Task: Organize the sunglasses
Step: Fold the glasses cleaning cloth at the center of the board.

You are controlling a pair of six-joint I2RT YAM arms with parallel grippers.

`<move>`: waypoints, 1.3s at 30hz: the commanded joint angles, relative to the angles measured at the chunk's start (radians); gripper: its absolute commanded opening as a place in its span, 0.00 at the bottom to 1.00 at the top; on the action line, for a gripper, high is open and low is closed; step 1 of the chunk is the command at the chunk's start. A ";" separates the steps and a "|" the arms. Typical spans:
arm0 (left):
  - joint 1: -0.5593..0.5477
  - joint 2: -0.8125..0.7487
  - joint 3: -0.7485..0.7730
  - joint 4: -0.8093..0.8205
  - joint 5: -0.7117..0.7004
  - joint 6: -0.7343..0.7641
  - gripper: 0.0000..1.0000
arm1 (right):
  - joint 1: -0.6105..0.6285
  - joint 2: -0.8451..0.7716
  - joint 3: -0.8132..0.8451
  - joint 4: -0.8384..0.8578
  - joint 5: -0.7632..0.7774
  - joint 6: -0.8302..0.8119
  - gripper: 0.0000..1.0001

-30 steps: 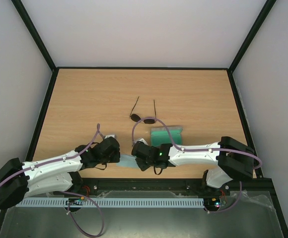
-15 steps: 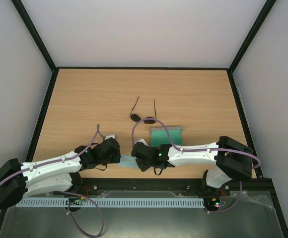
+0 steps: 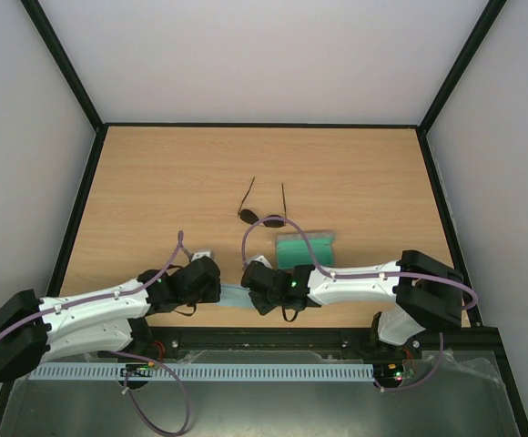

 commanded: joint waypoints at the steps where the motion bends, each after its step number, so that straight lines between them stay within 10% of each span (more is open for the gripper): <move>1: -0.007 -0.009 -0.018 -0.023 -0.014 -0.015 0.02 | 0.010 0.003 -0.020 -0.019 0.000 0.011 0.01; 39: -0.028 -0.034 -0.027 -0.059 -0.012 -0.050 0.18 | 0.043 0.021 -0.037 0.005 -0.041 0.025 0.08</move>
